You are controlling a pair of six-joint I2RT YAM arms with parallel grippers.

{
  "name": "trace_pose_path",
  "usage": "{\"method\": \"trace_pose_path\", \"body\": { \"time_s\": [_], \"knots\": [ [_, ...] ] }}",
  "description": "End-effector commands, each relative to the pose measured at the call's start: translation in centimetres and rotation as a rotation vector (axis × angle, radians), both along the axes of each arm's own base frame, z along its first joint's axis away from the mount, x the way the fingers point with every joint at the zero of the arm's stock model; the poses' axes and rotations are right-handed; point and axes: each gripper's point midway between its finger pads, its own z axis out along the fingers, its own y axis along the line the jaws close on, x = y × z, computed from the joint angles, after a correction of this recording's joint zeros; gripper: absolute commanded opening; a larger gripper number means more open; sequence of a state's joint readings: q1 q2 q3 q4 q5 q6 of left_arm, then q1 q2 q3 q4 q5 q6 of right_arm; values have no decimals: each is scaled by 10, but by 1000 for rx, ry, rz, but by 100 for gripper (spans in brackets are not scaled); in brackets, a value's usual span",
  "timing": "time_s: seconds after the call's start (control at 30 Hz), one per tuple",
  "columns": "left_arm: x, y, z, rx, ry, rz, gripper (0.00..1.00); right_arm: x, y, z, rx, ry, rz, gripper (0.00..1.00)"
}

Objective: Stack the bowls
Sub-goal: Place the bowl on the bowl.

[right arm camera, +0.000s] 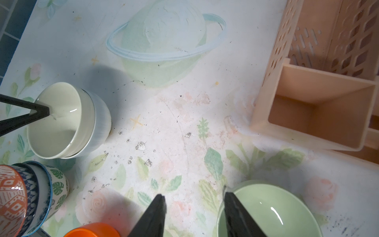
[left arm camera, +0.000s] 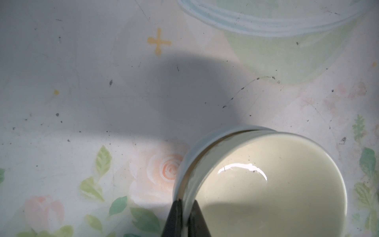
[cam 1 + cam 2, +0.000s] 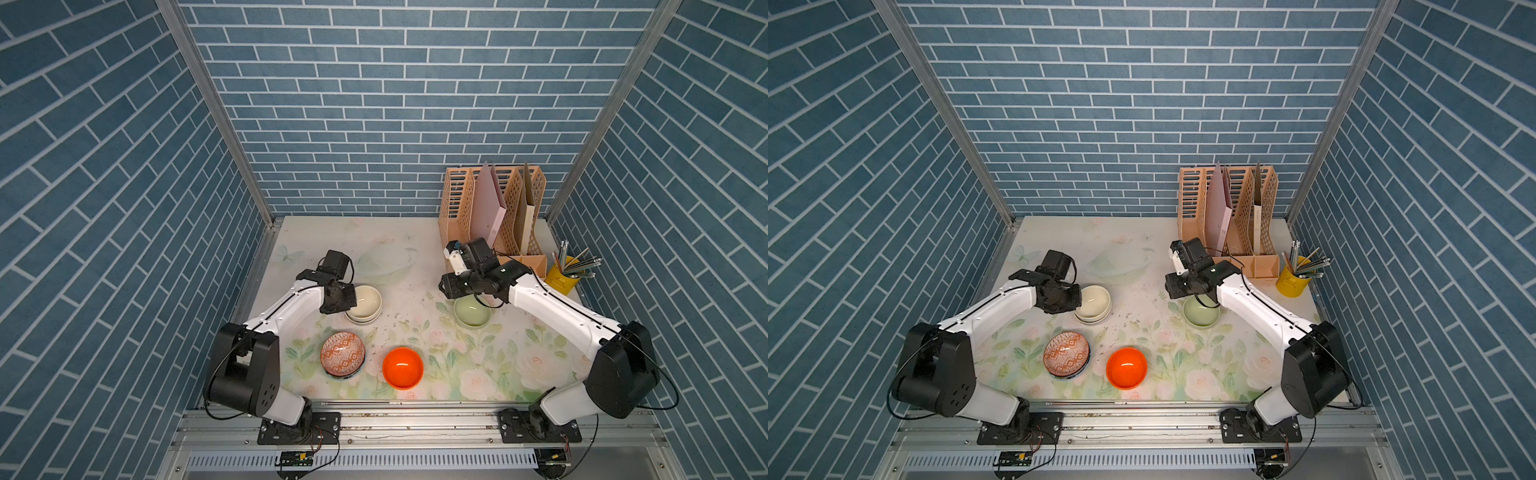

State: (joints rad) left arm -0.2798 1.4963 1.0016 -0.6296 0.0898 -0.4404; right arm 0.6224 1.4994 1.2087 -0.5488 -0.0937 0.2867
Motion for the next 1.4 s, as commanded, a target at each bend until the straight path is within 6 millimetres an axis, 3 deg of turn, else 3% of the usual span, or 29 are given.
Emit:
{"method": "trace_pose_path", "body": {
  "time_s": [0.0,0.27,0.87,1.3,1.37],
  "knots": [
    [1,3,5,2,-25,4,0,-2,-1,1,1,-7,20,51],
    [3,3,12,-1,-38,-1,0,-2,2,-1,5,3,26,51],
    [3,-1,7,-16,-27,-13,0,-2,3,-3,6,7,29,51],
    [2,-1,5,-16,-23,-14,9,-1,3,-4,5,8,29,51],
    [1,-1,6,-14,-24,-13,15,-2,3,-5,6,10,32,51]
  ]
}}
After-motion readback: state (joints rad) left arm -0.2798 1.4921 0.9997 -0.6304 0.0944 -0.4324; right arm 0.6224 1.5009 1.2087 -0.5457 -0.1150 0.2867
